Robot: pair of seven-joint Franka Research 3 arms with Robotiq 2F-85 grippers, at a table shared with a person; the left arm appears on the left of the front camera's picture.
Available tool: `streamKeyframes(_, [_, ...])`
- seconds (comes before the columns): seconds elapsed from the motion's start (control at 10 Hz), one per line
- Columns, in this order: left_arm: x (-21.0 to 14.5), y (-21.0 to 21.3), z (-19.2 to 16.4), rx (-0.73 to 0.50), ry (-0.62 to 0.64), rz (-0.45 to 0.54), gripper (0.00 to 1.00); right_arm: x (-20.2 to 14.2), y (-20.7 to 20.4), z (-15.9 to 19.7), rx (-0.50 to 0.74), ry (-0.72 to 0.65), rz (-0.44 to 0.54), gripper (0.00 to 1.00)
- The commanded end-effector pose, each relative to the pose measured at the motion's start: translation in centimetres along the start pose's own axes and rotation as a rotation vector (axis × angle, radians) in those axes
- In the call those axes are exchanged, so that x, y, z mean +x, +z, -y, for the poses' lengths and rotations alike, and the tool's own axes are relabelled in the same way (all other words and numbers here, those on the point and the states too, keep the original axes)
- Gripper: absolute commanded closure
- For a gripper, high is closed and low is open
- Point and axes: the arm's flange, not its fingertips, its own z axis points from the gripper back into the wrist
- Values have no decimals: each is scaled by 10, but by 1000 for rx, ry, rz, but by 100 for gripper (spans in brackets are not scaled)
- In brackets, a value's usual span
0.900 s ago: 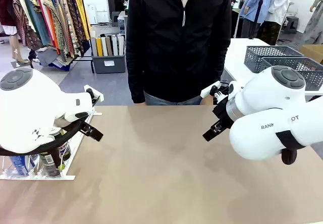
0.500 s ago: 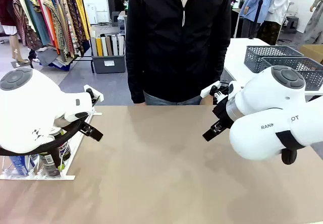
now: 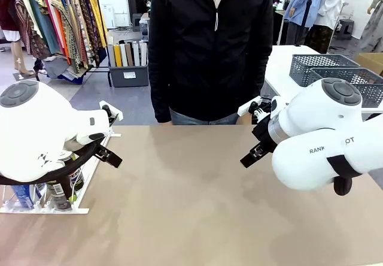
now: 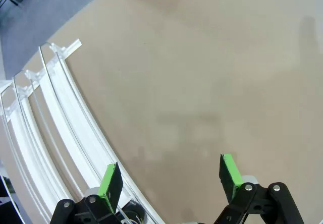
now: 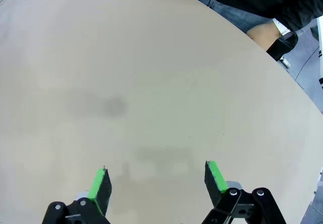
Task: Retrieve and store the cans from the dispenser.
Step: Pick up one can from the Automatic Can Dispenser and place it in the middle of the table.
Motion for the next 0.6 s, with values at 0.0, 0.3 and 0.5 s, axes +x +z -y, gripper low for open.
streamKeyframes(0.0, [0, 0, 0, 0, -1, 0, 0, 0, 0, 0, 0, 0, 0, 0])
streamKeyframes(0.3, [0, 0, 0, 0, -1, 0, 0, 0, 0, 0, 0, 0, 0, 0])
streamKeyframes(0.5, [0, 0, 0, 0, -1, 0, 0, 0, 0, 0, 0, 0, 0, 0])
